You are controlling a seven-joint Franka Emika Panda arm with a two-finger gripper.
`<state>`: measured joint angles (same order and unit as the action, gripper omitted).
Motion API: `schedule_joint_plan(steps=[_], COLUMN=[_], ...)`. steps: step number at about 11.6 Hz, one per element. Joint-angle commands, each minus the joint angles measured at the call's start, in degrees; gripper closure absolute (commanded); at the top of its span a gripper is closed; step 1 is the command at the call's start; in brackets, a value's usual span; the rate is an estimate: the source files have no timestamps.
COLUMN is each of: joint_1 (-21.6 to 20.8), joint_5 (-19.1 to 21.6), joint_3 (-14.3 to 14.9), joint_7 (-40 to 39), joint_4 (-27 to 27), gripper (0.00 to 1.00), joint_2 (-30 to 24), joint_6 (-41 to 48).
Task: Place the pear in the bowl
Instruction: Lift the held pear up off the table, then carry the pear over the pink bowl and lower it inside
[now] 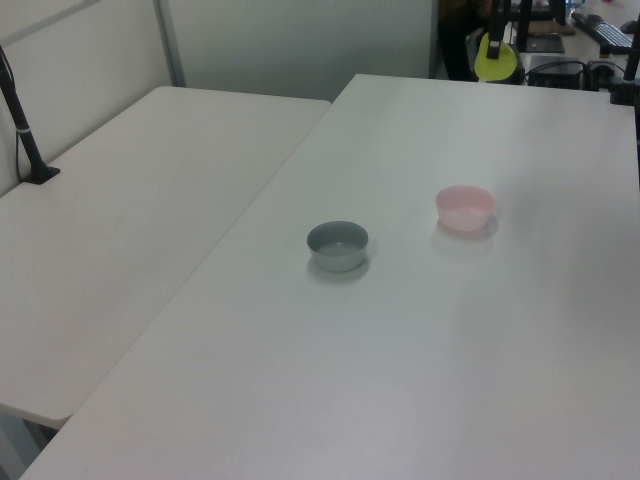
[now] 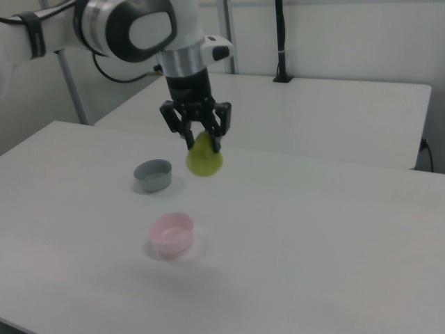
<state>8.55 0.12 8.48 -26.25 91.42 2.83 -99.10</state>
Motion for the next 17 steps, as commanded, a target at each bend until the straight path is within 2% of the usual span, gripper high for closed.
schedule_joint_plan(steps=[1,3,4,7,10,14,17], joint_1=[-6.4,-9.4,-9.9,-12.3,-13.6,-14.8,-15.8], joint_5=[-0.2,0.1,1.7,2.3,2.2,-0.2,-0.5], joint_3=[0.7,0.7,0.7,0.3,0.1,0.0,0.0], joint_7=[6.4,8.8,8.8,8.8,8.8,8.8,8.8], joint_4=[1.9,3.8,5.8,15.9,21.3,24.9,26.8], gripper=[0.94,0.94,0.94,0.94,0.94,0.94,0.94], joint_2=[-3.9,-4.1,-4.5,-6.0,-4.3,-0.5,2.9], joint_6=[2.9,2.2,1.4,-9.0,-17.4,-22.4,-27.8])
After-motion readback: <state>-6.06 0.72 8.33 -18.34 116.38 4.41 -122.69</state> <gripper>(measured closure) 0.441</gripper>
